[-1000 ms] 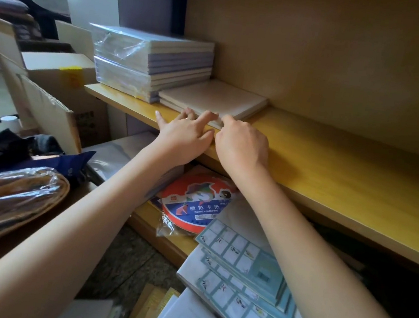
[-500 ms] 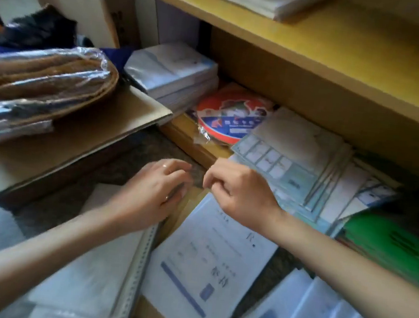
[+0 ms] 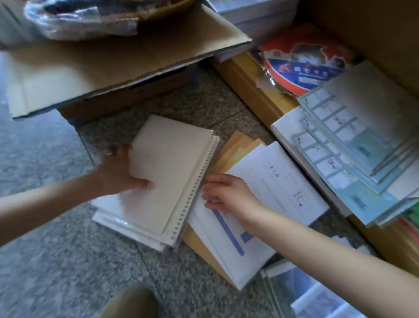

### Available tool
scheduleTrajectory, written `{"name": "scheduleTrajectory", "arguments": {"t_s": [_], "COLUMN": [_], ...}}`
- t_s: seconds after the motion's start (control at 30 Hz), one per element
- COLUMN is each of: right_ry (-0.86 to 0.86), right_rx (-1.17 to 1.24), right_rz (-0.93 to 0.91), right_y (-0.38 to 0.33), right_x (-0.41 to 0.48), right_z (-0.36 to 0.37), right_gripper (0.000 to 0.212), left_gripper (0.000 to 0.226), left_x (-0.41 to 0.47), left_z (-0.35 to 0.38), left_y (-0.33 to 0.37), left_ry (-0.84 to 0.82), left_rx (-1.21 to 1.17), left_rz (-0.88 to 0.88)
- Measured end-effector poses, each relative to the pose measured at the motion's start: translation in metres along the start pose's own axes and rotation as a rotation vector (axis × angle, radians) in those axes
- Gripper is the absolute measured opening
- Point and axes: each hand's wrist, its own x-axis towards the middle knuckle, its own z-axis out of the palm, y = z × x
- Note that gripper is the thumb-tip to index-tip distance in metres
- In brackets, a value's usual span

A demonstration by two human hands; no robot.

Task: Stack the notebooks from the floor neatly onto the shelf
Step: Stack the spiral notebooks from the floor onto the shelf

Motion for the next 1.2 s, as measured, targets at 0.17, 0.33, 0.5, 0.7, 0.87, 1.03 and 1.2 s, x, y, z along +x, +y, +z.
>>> {"name": "scheduleTrajectory", "arguments": {"t_s": [0.17,0.33,0.5,0.7,0.87,1.03,1.2], "right_ry": [0.059,-0.022,-0.02,0.041,0.333,0.507,0.538], "right_rx": [-0.123,-0.119,-0.052,0.069,0.083,0.098,0.068], "right_rz": [-0.04,-0.061,-0.06,-0.007,-0.314,-0.687,-0.972], "right_y": [0.004,0.003,0.003,0.001,0.005,-0.02,-0.066], "right_x": [0.005,0.002,0.001,-0.008,-0.029,-0.071,-0.121], "right_z": [0.007,0.013,0.011,-0.004,-0.022,-0.062,-0.092], "right_gripper": [0.035,0.031,0.026,0.021,0.013,0.036,0.04], "left_gripper": [0.113,0.101,0.031,0.039,0.018,0.018,0.022], "left_x": [-0.004,-0.007,-0.022,-0.045,-0.066,-0.091,-0.101], "left_z": [0.013,0.003,-0.009,-0.016,-0.017,-0.032,-0.071], "left_y": [-0.014,-0.02,-0.012,0.021,0.079,0.134,0.185], "left_ry": [0.041,0.081,0.196,0.175,0.184,0.175,0.159], "left_rx": [-0.237,-0.073,-0.199,-0.644,-0.732,-0.933,-1.012], "left_rz": [-0.172,-0.235,-0.101,0.136,0.392,0.574,0.769]}}
